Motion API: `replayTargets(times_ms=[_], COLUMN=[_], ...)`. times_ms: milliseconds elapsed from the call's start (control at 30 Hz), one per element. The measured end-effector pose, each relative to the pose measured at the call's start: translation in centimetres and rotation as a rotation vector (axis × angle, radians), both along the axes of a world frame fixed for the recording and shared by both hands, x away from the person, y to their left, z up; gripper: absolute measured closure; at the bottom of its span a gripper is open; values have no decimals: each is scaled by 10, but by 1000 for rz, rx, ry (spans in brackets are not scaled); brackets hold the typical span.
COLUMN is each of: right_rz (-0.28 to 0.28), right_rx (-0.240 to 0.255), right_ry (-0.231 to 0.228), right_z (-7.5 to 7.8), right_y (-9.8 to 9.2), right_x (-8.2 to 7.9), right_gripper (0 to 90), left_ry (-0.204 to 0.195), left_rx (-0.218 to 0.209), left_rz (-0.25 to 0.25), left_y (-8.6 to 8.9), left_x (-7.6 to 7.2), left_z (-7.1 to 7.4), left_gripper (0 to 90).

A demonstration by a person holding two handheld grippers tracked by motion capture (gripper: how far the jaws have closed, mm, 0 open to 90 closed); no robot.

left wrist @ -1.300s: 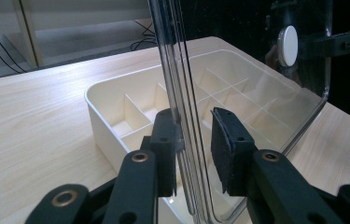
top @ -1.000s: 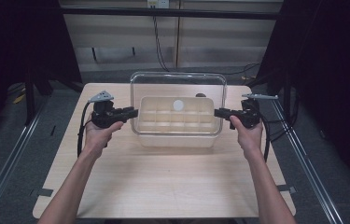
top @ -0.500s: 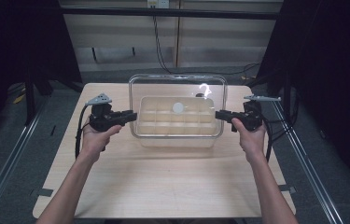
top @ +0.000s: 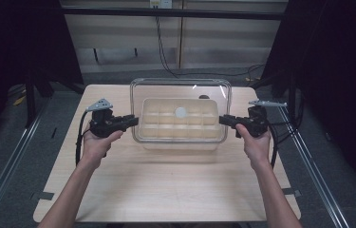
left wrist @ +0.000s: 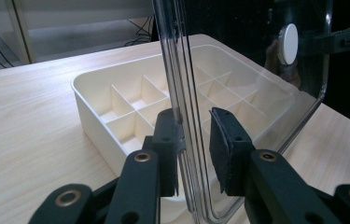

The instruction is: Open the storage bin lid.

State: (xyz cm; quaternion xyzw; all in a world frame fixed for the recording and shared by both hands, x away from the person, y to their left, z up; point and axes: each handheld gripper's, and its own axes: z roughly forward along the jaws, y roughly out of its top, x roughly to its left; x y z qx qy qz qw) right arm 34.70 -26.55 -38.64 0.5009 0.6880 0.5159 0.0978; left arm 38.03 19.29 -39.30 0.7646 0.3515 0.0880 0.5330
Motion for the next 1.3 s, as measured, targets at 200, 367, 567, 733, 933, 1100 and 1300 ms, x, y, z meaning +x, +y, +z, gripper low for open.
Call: replayTargets(times_ms=[200, 367, 567, 733, 933, 1100, 1300], right_rz=[15, 18, 21, 27, 32, 36, 47], right_rx=[5, 5, 8, -1, -4, -5, 2], right_ry=[-1, -1, -3, -3, 13, 14, 6], right_z=[-1, -4, -4, -5, -9, -12, -6], right_y=[1, 1, 1, 3, 3, 3, 7], right_x=[-6, -10, -18, -24, -28, -32, -42], right_gripper=[693, 694, 693, 695, 692, 694, 706], left_ry=[4, 8, -1, 8, 12, 21, 25], left_rx=[9, 20, 21, 40, 42, 55, 45], left_rz=[-11, -18, -22, -16, -24, -29, -19], left_y=[3, 3, 4, 5, 6, 6, 11], left_x=[-7, -13, -23, -27, -33, -36, -43], left_z=[-3, -5, -5, -8, -10, -14, -15], left_gripper=[731, 731, 732, 732, 732, 732, 732])
